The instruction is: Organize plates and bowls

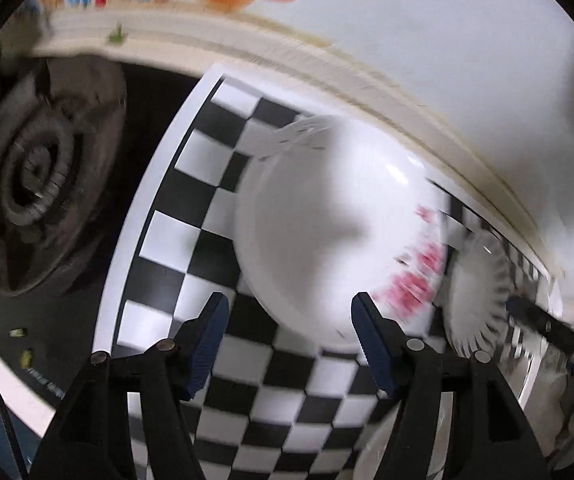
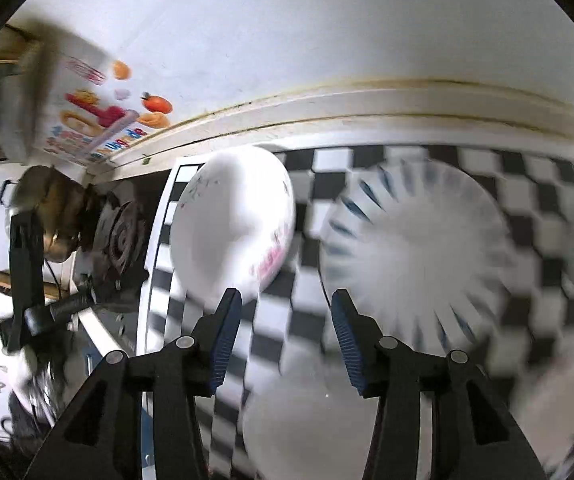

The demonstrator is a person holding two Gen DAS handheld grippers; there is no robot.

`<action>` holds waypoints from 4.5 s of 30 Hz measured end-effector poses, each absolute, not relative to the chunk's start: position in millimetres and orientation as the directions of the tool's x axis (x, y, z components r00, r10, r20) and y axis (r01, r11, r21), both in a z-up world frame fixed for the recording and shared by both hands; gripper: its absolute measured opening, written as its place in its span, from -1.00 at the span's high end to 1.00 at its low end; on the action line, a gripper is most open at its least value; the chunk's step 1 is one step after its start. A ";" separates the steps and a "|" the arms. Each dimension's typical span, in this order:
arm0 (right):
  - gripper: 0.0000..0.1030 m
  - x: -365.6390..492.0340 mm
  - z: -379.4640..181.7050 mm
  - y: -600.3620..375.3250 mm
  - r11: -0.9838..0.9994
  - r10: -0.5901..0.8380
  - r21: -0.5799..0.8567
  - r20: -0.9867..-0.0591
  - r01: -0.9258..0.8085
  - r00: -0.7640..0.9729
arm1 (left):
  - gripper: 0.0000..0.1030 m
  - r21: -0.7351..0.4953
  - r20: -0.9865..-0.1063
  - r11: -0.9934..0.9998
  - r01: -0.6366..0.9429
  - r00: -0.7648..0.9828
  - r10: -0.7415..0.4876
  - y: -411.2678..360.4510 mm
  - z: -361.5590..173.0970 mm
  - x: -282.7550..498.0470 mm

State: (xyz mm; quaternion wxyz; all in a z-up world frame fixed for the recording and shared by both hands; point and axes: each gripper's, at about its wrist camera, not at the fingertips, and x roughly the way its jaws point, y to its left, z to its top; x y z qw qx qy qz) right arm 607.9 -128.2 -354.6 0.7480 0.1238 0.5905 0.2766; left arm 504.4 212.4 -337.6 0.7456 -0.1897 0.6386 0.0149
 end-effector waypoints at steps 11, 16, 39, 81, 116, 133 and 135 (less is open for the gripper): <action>0.26 719.4 -436.1 -37.1 0.836 0.489 0.475 -0.872 -0.274 -0.020 | 0.26 -0.270 -0.962 0.925 -0.268 0.127 -0.244 228.2 -399.2 556.9; 0.64 726.2 -463.9 -31.0 0.824 0.506 0.513 -0.857 -0.239 -0.095 | 0.42 -0.233 -0.971 0.942 -0.241 0.103 -0.214 221.7 -401.9 565.5; 0.68 663.0 -389.5 -83.5 0.811 0.539 0.501 -0.841 -0.302 0.053 | 0.42 -0.197 -0.970 0.974 -0.111 0.166 -0.177 146.5 -310.9 520.5; 0.70 454.3 -455.2 -271.4 0.874 0.482 0.480 -0.876 -0.077 0.017 | 0.42 -0.108 -0.992 0.973 0.204 -0.080 -0.093 10.6 -368.5 397.0; 0.65 469.6 -465.9 -258.6 0.900 0.425 0.432 -0.900 -0.066 -0.094 | 0.42 -0.040 -0.995 0.981 0.188 -0.100 -0.021 -3.5 -377.7 392.8; 0.65 463.2 -459.3 -260.6 0.904 0.409 0.420 -0.904 -0.077 -0.128 | 0.42 -0.016 -0.999 0.983 0.184 -0.050 -0.006 6.6 -334.7 394.0; 0.65 464.1 -458.3 -262.5 0.905 0.406 0.418 -0.904 -0.076 -0.131 | 0.42 -0.019 -0.999 0.984 0.178 -0.037 -0.012 6.6 -323.1 395.1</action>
